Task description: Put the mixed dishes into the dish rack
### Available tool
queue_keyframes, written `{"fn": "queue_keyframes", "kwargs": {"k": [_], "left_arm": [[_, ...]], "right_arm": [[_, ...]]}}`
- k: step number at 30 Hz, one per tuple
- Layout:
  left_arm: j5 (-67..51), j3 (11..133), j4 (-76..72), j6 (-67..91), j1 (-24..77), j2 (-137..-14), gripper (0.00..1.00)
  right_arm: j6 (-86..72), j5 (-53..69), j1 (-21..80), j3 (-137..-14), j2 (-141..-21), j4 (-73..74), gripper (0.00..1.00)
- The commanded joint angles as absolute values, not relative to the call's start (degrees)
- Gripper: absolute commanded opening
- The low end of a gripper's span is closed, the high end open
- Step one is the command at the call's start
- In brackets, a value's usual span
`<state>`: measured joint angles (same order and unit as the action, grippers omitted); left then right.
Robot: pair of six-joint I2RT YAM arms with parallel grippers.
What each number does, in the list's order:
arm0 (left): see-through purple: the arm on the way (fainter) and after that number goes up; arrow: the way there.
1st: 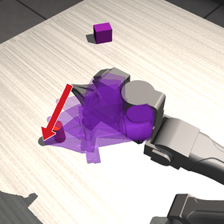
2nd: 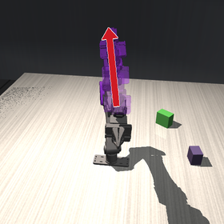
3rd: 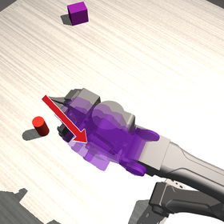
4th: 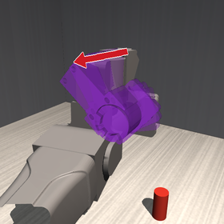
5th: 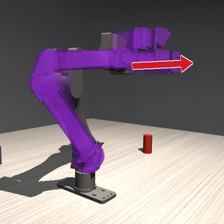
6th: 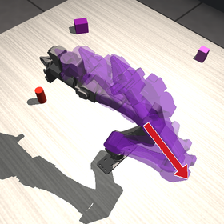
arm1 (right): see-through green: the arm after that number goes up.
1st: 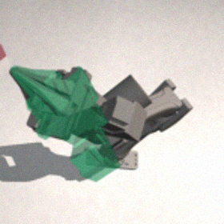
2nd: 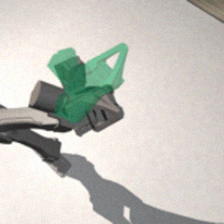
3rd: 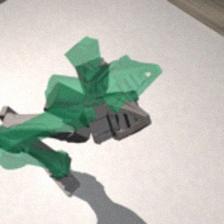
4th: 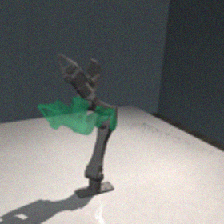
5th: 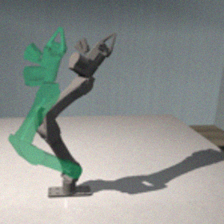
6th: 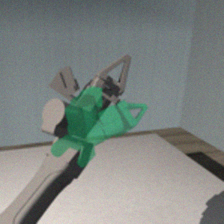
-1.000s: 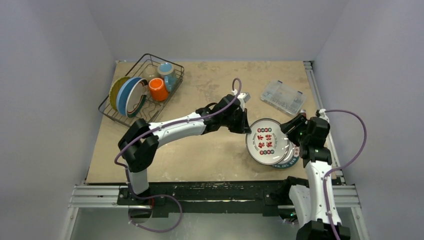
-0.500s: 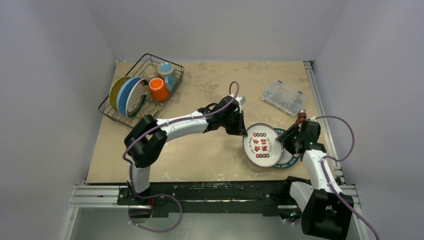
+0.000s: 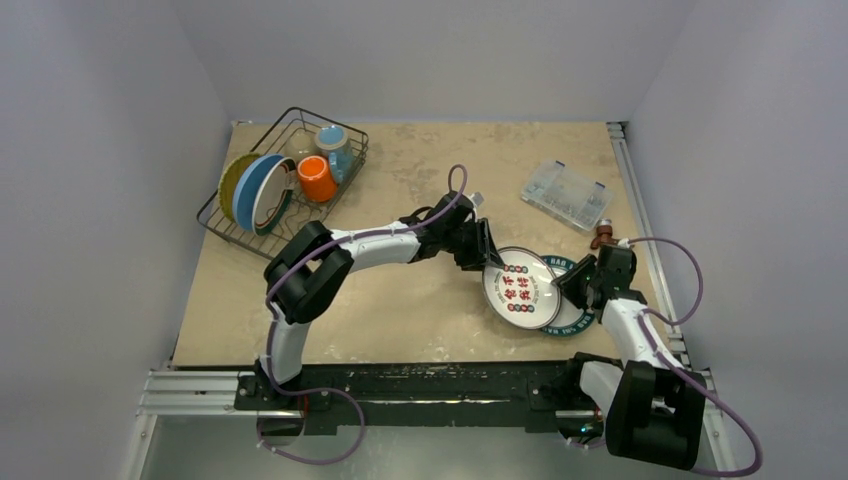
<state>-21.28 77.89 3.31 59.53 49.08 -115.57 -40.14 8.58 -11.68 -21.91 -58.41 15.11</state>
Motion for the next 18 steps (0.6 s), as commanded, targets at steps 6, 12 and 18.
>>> {"fn": "queue_keyframes", "kwargs": {"k": [6,12,18], "left_arm": [[-25.9,77.9,-3.5,61.7,51.1,-115.9,0.35],[-26.7,79.2,-0.2,59.1,51.4,-115.6,0.17],[-24.1,81.7,9.3,50.7,51.0,-110.8,0.00]], "right_arm": [[-43.1,13.6,-10.9,-20.2,-57.0,13.7,0.26],[-42.7,13.7,-10.8,-21.3,-55.5,14.1,0.26],[-41.3,13.2,-10.7,-21.7,-52.5,13.3,0.32]]}}
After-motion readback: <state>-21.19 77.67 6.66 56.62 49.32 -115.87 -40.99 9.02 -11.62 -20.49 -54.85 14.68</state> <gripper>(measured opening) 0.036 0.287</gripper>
